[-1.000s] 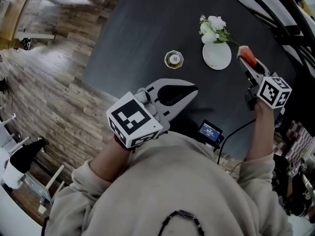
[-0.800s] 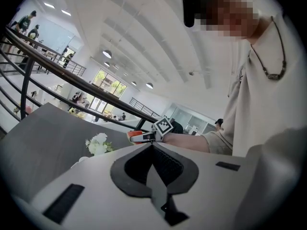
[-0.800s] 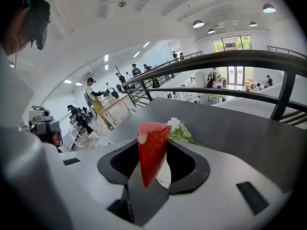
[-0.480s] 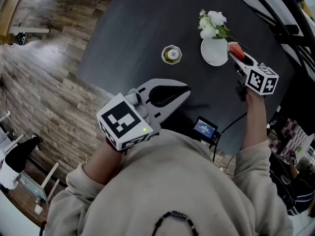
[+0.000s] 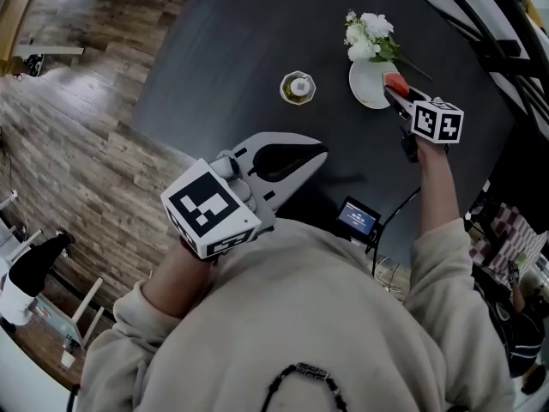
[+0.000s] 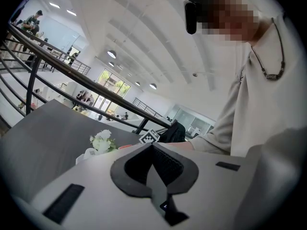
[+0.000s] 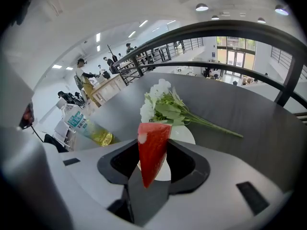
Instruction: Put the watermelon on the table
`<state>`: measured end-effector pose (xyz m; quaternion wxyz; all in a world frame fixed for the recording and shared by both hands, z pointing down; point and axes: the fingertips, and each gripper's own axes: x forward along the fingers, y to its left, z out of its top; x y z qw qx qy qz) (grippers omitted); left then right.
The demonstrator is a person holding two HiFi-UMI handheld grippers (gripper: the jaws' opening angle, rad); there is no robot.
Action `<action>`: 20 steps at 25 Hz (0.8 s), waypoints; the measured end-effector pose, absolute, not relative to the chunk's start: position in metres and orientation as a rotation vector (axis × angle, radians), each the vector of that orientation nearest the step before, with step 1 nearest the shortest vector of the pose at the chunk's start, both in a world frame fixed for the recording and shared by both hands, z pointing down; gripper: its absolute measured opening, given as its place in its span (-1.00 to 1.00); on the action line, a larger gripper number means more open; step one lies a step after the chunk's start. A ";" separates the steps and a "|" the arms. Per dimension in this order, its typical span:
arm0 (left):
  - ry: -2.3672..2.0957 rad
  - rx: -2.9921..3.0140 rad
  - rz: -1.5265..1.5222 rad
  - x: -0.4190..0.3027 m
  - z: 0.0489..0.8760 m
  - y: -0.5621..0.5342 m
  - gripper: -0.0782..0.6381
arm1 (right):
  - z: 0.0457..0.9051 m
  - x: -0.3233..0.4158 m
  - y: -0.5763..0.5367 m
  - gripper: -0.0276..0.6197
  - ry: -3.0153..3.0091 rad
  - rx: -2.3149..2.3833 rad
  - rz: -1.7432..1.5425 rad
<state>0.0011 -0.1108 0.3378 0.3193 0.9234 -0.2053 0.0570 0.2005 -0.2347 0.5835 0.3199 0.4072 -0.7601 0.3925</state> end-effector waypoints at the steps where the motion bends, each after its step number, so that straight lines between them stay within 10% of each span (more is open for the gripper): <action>1: -0.541 2.428 0.153 0.000 0.338 -0.110 -0.77 | 0.587 0.200 -0.234 -0.35 -1.990 1.067 1.035; 20: -0.562 2.409 0.155 -0.005 0.342 -0.101 -0.77 | 0.619 0.194 -0.233 -0.35 -1.919 1.031 1.021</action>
